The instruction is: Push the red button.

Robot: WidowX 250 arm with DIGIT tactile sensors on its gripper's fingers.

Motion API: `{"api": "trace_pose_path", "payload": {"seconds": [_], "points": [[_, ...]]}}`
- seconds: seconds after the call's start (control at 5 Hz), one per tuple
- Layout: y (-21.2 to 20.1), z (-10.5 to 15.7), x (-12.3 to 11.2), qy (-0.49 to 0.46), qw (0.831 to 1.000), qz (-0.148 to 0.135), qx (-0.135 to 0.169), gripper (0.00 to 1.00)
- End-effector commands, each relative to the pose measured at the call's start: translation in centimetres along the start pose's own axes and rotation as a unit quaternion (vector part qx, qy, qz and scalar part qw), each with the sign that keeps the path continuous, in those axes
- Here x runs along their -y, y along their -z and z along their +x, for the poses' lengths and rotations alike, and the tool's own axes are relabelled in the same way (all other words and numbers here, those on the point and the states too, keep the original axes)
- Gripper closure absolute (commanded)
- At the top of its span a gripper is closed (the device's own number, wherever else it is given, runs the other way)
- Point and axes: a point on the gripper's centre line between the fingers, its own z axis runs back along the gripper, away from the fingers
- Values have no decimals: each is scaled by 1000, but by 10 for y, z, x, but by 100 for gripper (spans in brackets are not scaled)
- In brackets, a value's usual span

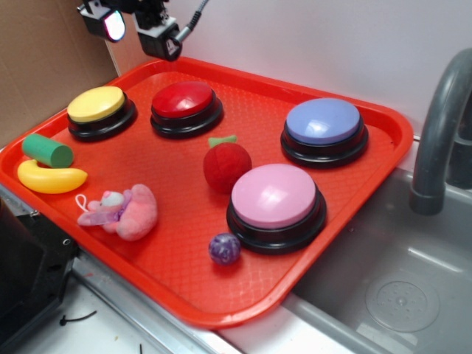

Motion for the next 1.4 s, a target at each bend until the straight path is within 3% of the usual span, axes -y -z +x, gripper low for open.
{"api": "trace_pose_path", "payload": {"seconds": [0.0,1.0,1.2], "points": [[-30,8,0,0,999,2,43,0],[-56,-4,13,6,999,7,45,0],[-60,-9,16,2,999,32,43,0]]}}
